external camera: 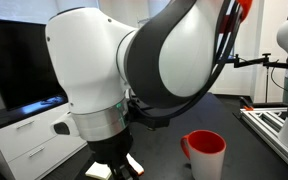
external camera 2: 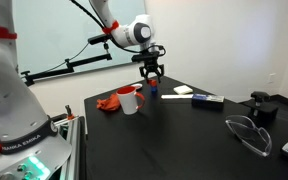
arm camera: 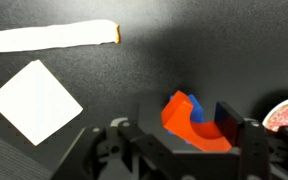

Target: Put the orange block on the blue block

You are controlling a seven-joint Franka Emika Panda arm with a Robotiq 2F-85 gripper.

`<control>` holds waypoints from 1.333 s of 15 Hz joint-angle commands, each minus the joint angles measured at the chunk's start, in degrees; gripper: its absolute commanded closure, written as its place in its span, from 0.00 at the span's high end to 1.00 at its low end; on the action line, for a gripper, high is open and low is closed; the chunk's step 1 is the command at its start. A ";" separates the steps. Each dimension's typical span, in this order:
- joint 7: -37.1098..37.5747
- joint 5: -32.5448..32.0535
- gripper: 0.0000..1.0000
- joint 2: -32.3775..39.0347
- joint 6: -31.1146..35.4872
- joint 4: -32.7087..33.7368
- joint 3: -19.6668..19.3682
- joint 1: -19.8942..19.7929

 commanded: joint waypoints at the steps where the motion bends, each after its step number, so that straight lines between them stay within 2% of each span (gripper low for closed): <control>1: -1.24 1.46 1.00 -2.01 -0.57 -0.93 0.82 -0.78; 6: -2.87 2.56 1.00 -4.25 -2.39 -2.77 1.15 -1.81; 10: -7.93 9.93 1.00 -9.46 -4.67 -5.10 0.77 -7.71; 13: -10.93 18.07 1.00 -12.15 -7.15 -4.61 -2.14 -13.25; 15: -10.65 21.01 1.00 -12.50 -8.77 -3.53 -4.82 -15.87; 20: -8.92 24.12 1.00 -11.78 -10.84 -1.47 -8.22 -18.17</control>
